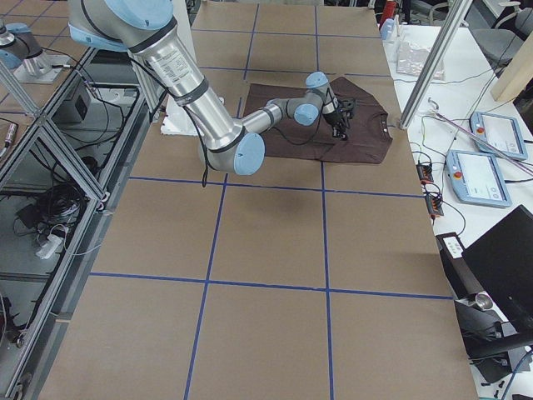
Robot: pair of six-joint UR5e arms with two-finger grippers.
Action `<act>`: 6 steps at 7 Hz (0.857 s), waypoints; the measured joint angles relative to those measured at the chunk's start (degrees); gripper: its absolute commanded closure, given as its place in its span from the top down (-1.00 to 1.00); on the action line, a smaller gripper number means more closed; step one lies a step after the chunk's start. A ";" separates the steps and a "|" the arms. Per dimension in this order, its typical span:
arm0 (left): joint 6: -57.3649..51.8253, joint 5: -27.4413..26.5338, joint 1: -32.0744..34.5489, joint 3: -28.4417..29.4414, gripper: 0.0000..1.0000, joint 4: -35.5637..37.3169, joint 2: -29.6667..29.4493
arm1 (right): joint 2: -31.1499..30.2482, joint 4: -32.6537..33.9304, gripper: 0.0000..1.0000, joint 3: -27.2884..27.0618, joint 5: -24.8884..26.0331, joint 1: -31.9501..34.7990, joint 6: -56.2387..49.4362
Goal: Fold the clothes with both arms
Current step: 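Fold the grasped sleeve inward across the shirt body with the right gripper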
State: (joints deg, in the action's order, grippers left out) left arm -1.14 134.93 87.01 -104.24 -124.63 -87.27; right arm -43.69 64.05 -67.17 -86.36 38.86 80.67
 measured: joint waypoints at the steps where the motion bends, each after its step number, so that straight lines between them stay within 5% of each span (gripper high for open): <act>1: 0.00 0.00 0.00 0.00 1.00 0.00 0.01 | 0.98 0.04 -1.00 1.04 0.14 -0.05 0.97; 3: 0.00 0.06 0.00 0.00 1.00 0.00 0.13 | 2.16 0.05 -0.83 2.60 0.59 -0.04 4.47; 4: 0.02 0.06 0.00 -0.01 1.00 0.00 0.14 | 2.51 0.03 0.60 3.10 0.92 -0.03 6.12; 5: 0.04 0.06 0.00 -0.02 1.00 0.00 0.14 | 2.97 0.07 1.00 3.50 1.19 -0.01 7.37; 6: 0.04 0.05 0.00 -0.06 1.00 0.00 0.11 | 3.41 0.17 1.00 3.69 1.39 0.07 7.61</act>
State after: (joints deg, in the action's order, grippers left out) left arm -1.11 134.98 87.01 -104.30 -124.63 -87.16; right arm -40.28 64.21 -63.48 -84.97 38.93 88.27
